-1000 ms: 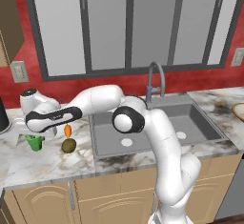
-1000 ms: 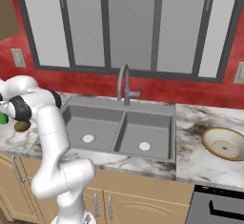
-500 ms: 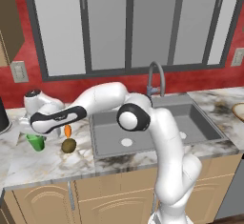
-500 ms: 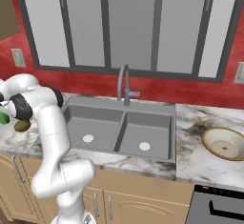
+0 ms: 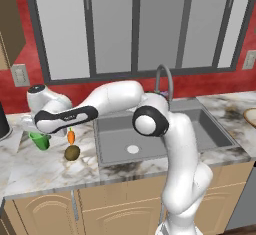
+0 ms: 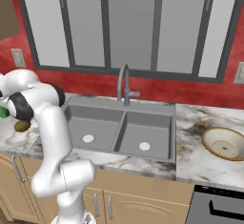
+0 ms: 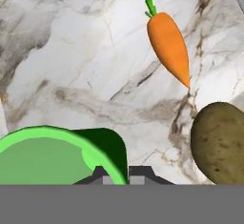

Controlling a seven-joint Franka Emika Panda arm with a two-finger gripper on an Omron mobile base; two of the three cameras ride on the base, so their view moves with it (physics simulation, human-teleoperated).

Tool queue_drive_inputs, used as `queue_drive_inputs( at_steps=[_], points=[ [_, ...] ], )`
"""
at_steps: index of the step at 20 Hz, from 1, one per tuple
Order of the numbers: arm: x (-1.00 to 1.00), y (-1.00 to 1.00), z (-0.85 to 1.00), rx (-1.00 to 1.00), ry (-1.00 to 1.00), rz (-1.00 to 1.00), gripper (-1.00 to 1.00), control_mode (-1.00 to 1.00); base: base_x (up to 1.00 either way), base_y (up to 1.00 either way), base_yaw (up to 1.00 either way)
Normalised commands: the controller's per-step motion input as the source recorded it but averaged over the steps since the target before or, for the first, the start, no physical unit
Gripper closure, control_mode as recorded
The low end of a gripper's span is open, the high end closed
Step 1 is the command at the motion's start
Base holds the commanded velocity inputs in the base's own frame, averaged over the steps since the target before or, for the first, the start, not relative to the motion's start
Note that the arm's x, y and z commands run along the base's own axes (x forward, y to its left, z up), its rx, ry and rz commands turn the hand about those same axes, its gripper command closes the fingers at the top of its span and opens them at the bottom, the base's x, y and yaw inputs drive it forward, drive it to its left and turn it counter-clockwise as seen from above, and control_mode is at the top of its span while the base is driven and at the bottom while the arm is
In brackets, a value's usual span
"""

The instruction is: Remove the potato and carrot from the sink. Then move the bowl and cup from the counter to the sink for washing.

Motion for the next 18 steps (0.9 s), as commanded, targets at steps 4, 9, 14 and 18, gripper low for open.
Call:
queue_drive_inputs(
  at_steps=[4, 9, 14, 18],
  points=[
    [-0.12, -0.26, 0.49, 0.03, 0.00, 0.00, 1.00, -1.00, 0.00, 0.00, 0.00],
    [-0.16, -0.38, 0.41, 0.08, 0.00, 0.00, 1.00, -1.00, 0.00, 0.00, 0.00],
    [-0.20, -0.43, 0.37, 0.09, 0.00, 0.00, 1.00, -1.00, 0.00, 0.00, 0.00],
    [-0.20, -0.47, 0.34, 0.09, 0.00, -0.02, 1.00, -1.00, 0.00, 0.00, 0.00]
  ],
)
